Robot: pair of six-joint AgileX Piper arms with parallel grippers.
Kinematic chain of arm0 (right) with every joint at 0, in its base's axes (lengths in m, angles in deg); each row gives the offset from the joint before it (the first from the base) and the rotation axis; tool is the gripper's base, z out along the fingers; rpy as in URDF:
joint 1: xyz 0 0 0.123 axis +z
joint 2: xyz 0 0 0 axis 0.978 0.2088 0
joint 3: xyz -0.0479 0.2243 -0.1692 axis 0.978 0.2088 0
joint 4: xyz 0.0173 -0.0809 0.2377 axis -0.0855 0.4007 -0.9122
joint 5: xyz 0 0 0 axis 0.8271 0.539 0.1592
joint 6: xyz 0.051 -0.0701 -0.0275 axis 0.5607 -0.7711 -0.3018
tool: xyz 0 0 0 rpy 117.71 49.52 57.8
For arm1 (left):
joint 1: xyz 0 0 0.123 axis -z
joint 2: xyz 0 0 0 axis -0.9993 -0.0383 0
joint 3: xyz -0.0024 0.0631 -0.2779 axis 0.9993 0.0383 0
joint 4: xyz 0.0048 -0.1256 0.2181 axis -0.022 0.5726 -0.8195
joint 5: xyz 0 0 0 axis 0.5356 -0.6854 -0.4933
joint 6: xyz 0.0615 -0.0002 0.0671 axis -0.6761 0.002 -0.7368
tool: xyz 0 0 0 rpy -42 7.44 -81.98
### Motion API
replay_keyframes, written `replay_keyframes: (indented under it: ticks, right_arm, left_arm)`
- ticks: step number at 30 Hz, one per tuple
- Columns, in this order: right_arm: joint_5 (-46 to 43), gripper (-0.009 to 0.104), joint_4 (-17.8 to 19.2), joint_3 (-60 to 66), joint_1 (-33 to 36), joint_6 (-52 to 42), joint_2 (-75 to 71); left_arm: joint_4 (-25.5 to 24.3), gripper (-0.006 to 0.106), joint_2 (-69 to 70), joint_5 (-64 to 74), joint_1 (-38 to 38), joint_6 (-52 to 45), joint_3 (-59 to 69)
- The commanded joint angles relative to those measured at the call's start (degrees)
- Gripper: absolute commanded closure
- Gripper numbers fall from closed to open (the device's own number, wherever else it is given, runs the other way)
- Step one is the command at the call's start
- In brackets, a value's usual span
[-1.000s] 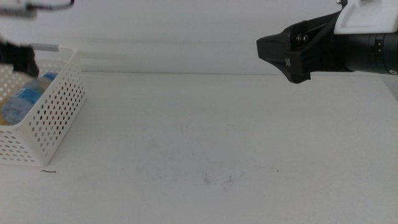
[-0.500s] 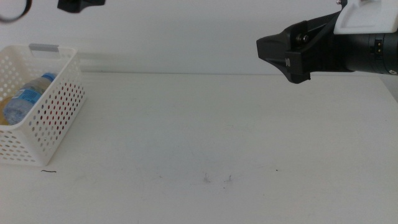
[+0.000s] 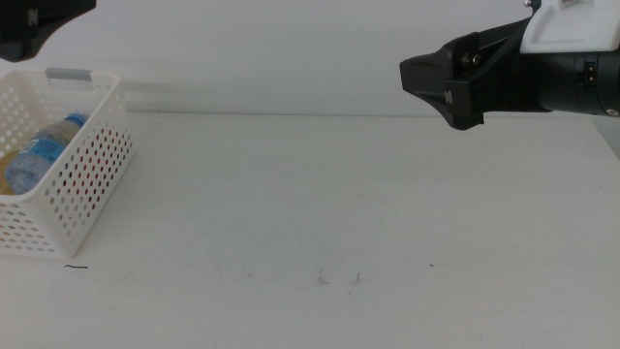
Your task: Use arms to grab the bottles and put them into the dustbin to the left of the table.
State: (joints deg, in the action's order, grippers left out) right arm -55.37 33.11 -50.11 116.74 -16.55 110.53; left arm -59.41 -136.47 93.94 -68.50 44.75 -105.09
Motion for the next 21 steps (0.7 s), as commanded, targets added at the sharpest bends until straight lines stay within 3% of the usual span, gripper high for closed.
replay_keyframes:
  ticks: [1, 8, 11, 14, 21]
  right_arm:
    - [-0.28, 0.008, 0.12, -0.19, 0.12, -0.49, -0.28]
    - [-0.28, 0.008, -0.09, -0.19, 0.12, -0.49, -0.28]
    - [-0.38, 0.008, -6.51, 1.19, -1.55, -0.49, -1.33]
    - [-0.74, 0.008, -7.44, 5.68, -7.15, -0.38, -4.32]
    - [-10.39, 0.008, -7.43, 26.21, -27.41, -0.38, -21.07]
  left_arm:
    - [0.00, 0.007, 0.38, -1.19, 0.16, 0.71, 0.30]
    - [0.40, 0.007, 0.21, -1.39, 0.16, 0.71, 0.40]
    - [1.37, 0.007, 0.13, -1.86, 0.16, 0.71, 1.20]
    - [3.70, 0.007, 1.99, -6.35, -1.21, 0.71, 5.91]
    - [11.39, 0.007, 13.00, -32.84, -8.60, 0.71, 33.47]
